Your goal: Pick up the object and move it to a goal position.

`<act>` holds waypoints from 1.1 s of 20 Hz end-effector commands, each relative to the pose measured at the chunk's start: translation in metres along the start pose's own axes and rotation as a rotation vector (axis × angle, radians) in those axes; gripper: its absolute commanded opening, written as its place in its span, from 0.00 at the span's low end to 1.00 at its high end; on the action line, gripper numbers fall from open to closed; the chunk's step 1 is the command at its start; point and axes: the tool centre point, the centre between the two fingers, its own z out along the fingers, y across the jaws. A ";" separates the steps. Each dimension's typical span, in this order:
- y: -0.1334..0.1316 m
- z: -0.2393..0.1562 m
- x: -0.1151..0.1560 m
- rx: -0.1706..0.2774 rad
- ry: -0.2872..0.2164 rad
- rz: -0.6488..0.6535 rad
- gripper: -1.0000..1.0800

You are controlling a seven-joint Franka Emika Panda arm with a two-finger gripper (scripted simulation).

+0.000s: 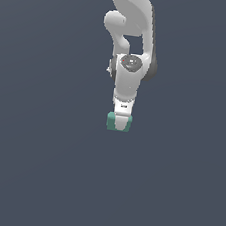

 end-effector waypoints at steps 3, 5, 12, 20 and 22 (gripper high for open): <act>0.000 0.012 0.000 -0.001 0.000 -0.001 0.96; 0.001 0.013 0.000 -0.001 0.000 -0.001 0.96; 0.001 0.013 0.000 -0.001 0.000 -0.001 0.00; 0.002 0.008 -0.003 -0.002 -0.001 -0.001 0.00; 0.003 0.003 -0.006 -0.002 0.000 -0.001 0.00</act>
